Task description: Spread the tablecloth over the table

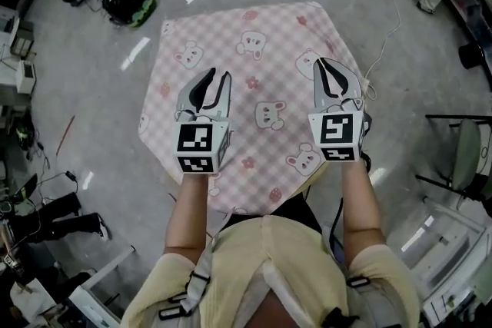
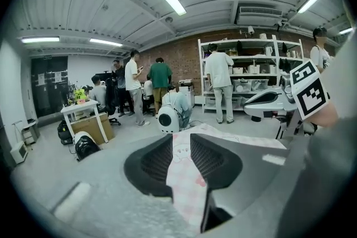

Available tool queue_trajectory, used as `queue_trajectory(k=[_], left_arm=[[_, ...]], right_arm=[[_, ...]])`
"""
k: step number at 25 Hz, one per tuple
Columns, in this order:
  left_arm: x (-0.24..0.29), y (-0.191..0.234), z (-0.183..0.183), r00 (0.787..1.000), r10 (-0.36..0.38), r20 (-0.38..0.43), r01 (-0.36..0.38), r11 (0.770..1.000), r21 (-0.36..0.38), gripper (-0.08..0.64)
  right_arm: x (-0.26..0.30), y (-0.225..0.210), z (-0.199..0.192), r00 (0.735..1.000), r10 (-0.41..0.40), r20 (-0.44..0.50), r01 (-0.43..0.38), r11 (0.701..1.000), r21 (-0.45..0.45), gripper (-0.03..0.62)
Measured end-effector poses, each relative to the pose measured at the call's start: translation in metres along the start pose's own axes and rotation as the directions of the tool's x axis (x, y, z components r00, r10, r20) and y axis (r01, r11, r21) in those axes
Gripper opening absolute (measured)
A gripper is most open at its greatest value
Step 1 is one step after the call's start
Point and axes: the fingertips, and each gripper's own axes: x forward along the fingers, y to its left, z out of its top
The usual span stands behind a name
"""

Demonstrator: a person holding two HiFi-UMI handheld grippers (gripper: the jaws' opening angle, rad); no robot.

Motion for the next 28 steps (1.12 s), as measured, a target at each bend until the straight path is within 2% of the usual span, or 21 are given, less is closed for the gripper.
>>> queue_trajectory(k=[12,28], left_arm=[[-0.061,0.026,0.01,0.997,0.001,0.078,0.002,0.999,-0.044,0.052],[-0.124,0.032,0.003,0.994,-0.026,0.11,0.03,0.999,-0.032,0.003]], right_arm=[[-0.062,0.023,0.025,1.0,-0.031,-0.005,0.031,0.992,0.126,0.012],[-0.125,0.063,0.037,0.999,-0.054,0.006,0.052,0.981,0.186,0.005]])
